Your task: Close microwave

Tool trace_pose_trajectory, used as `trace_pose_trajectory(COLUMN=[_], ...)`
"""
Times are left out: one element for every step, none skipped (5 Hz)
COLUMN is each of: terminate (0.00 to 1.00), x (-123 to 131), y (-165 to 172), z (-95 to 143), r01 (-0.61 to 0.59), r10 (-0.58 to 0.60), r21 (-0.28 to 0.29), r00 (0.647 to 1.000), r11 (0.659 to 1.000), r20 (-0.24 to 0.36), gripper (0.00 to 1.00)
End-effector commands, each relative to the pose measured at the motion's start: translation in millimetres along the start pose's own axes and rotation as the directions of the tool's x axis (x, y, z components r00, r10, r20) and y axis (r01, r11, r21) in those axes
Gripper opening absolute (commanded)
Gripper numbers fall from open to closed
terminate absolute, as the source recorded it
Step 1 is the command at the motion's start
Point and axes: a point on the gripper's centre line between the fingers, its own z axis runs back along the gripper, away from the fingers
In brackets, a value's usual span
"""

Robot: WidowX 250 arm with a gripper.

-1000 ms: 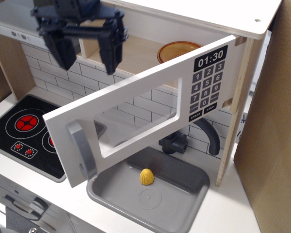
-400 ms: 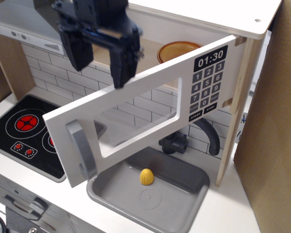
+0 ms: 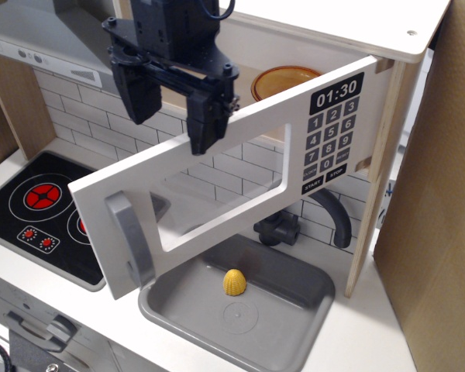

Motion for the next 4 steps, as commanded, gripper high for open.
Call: trace_pose_trajectory(terminate=[0.0,0.0,0.0,0.0], x=[13,23,31,30], y=[24,33,40,35], z=[9,15,26,36], r01=[-0.047,-0.086,-0.107,-0.109], r10=[0.045,0.084,0.106,0.109], r21=[0.031,0.04,0.024,0.011], r00=[0.998,0.995,0.994,0.993], r11=[0.998,0.995,0.994,0.994], r20=[0.043,0.044,0.04,0.045], gripper=[1.0,1.0,1.0,1.0])
